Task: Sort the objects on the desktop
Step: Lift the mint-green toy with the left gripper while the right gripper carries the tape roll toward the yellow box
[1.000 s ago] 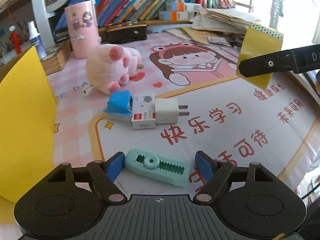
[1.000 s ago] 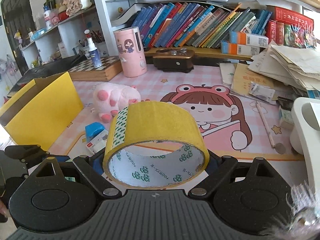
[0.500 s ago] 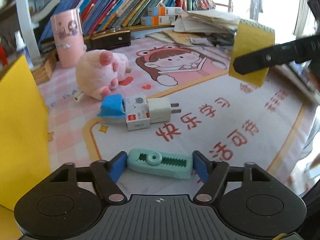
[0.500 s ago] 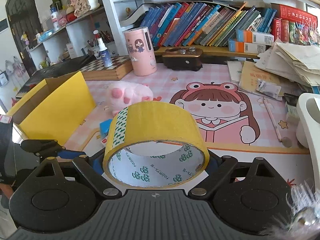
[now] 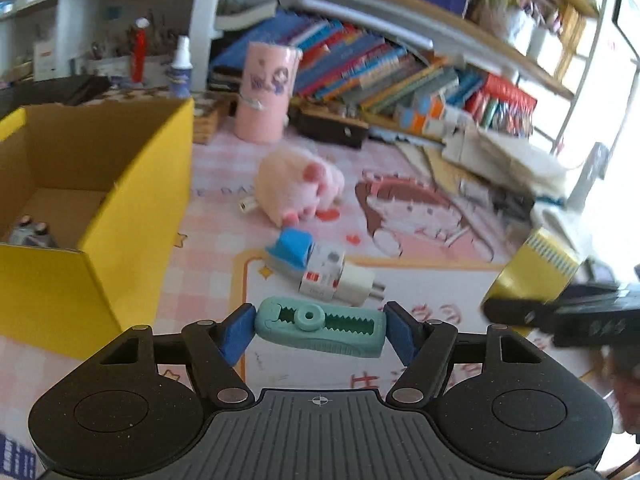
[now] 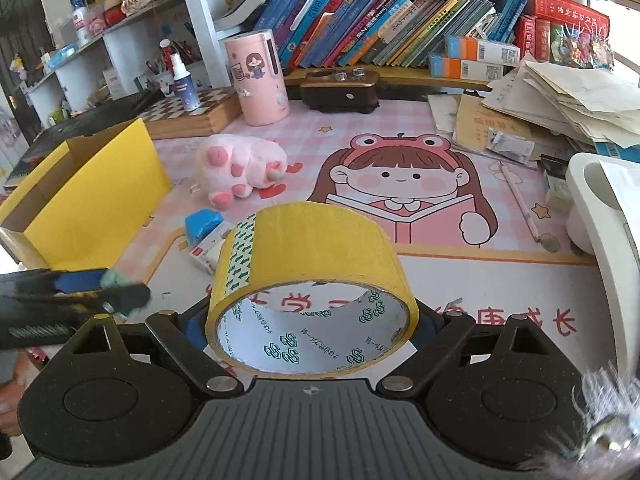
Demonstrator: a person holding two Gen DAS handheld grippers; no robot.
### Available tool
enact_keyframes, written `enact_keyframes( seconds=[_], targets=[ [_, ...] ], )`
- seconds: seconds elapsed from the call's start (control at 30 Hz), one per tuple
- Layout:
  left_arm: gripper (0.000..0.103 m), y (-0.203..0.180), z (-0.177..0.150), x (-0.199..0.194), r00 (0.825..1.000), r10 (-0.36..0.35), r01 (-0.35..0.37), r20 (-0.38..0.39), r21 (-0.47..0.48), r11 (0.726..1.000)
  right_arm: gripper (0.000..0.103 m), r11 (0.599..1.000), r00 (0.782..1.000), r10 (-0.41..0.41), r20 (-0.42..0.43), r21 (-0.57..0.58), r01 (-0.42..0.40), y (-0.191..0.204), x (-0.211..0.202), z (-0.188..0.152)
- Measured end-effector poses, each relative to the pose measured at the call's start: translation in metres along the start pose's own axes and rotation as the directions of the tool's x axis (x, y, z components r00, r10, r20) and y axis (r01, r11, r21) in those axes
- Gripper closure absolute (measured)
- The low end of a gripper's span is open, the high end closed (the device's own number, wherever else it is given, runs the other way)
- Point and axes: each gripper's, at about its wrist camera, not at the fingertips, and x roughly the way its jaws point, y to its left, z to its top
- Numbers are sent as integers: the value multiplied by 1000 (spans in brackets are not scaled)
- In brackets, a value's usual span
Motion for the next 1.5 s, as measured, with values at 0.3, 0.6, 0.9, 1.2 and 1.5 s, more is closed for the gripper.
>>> enact_keyframes(
  seconds=[0.3,0.6,0.9,1.2,1.5],
  targets=[
    [33,2,0,-49,996,-26,29,84,-37,999,12,1000,1000,-3,30,4,3,29,-26,0],
    [33,28,-11,-91,993,-1,6,115,-45,999,12,999,998,-33,49,21,32,78,-49,-20],
    [33,75,-40,-141,995,-15,16,98,-10,1000,12,997,997,-69,47,41,67,150,-59,-47],
    [33,117,-68,-182,995,-1,0,95,15,1000,12,997,997,-70,12,41,69,216,-69,-84],
    [33,153,-91,-222,994,41,-39,102,-24,999,12,1000,999,-18,-34,15,19,271,-72,-110]
  ],
)
